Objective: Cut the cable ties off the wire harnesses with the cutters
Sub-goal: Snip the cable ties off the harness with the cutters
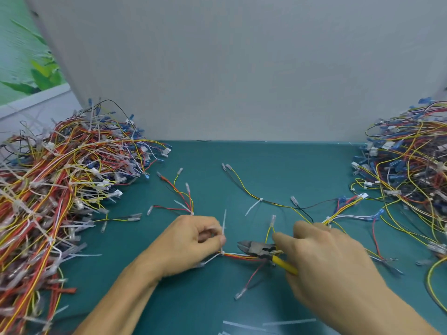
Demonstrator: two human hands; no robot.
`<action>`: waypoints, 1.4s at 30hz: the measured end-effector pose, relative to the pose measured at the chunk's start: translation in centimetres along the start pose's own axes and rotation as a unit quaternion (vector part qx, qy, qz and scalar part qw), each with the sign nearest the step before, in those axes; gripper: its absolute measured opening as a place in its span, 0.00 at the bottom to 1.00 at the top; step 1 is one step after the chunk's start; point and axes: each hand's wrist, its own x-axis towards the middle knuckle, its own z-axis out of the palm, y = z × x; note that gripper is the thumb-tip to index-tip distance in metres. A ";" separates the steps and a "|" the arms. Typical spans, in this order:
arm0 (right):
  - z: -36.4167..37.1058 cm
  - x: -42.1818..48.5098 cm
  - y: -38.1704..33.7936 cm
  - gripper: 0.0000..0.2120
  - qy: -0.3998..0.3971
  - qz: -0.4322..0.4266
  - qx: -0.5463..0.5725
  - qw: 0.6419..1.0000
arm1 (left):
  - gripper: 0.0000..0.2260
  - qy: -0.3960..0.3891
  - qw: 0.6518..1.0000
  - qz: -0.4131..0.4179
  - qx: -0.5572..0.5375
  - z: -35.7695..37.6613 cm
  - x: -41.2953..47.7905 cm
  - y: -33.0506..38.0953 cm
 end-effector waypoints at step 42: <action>1.6 1.2 -2.5 0.11 -0.089 0.019 0.064 0.994 | 0.09 0.191 0.908 -0.033 -0.371 -1.3 0.8 0.1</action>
